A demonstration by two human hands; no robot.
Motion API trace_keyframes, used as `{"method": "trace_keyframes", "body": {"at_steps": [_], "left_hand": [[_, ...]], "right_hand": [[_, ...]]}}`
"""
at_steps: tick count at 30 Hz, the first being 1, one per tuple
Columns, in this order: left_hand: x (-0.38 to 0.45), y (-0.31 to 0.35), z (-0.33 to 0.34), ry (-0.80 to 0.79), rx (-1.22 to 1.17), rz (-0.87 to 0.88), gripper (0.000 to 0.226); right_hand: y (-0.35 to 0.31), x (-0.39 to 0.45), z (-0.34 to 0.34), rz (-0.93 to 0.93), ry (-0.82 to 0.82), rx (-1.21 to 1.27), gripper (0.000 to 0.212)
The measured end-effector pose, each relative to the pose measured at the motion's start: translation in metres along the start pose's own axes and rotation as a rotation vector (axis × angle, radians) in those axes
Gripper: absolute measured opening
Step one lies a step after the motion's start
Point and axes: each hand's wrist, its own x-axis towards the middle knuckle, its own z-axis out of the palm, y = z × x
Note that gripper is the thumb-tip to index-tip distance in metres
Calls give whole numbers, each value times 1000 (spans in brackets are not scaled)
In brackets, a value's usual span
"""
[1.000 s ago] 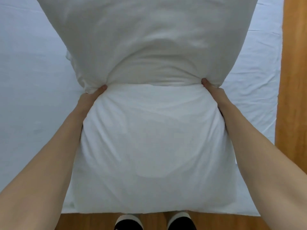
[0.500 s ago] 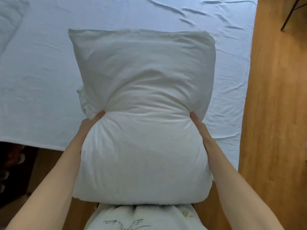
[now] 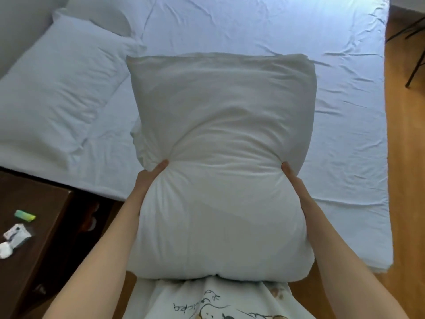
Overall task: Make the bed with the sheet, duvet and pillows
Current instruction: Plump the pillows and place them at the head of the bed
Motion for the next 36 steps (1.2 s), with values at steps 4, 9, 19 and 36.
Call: {"method": "trace_keyframes", "body": {"at_steps": [4,9,19,36], "left_hand": [[22,0,-86,-22,-8,25,76],[47,25,-151,-46,28,61,75],[127,125,-200,24,111,160,69],[274,328,-243,44,337,229,77]], "right_hand": [[-3,-34,78,4,40,-3,78],[-29,-55,135,11,103,12,75],[-76,-13,221,126,38,188,78],[-269,112,275,-4,97,98,52]]}}
